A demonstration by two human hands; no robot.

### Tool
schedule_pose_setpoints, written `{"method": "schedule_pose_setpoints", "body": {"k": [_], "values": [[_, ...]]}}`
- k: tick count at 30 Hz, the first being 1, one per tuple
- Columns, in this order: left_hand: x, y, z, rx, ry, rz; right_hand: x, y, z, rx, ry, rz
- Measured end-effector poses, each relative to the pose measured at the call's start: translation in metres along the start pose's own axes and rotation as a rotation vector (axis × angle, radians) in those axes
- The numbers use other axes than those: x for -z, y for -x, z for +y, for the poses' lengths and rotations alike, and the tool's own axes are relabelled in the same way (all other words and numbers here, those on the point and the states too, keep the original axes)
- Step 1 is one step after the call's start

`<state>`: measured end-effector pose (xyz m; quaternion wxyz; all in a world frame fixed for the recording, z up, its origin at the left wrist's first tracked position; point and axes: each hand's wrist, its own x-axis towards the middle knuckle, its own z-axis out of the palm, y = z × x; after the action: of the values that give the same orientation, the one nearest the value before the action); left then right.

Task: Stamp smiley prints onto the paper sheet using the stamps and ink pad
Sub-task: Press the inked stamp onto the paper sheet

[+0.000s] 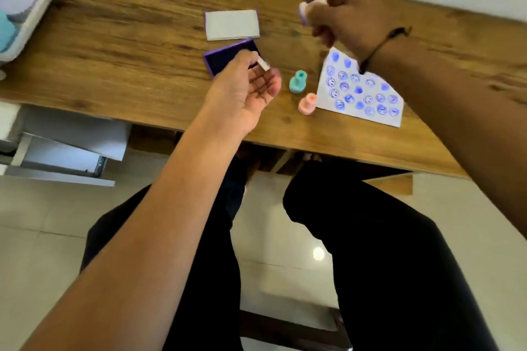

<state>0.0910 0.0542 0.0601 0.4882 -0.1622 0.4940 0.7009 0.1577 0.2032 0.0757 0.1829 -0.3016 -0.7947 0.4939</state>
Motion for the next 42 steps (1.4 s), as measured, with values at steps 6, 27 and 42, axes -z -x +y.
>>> {"method": "schedule_pose_setpoints", "body": {"k": [6, 27, 42], "values": [[-0.015, 0.003, -0.021, -0.056, -0.197, -0.104, 0.034, 0.048, 0.055, -0.253, -0.141, 0.138], [-0.010, 0.005, -0.048, 0.038, -0.110, -0.011, 0.006, 0.060, 0.080, 0.039, 0.571, -0.111], [-0.016, 0.014, -0.041, 0.096, -0.085, -0.027, 0.002, 0.045, 0.079, 0.173, 0.887, -0.361]]}}
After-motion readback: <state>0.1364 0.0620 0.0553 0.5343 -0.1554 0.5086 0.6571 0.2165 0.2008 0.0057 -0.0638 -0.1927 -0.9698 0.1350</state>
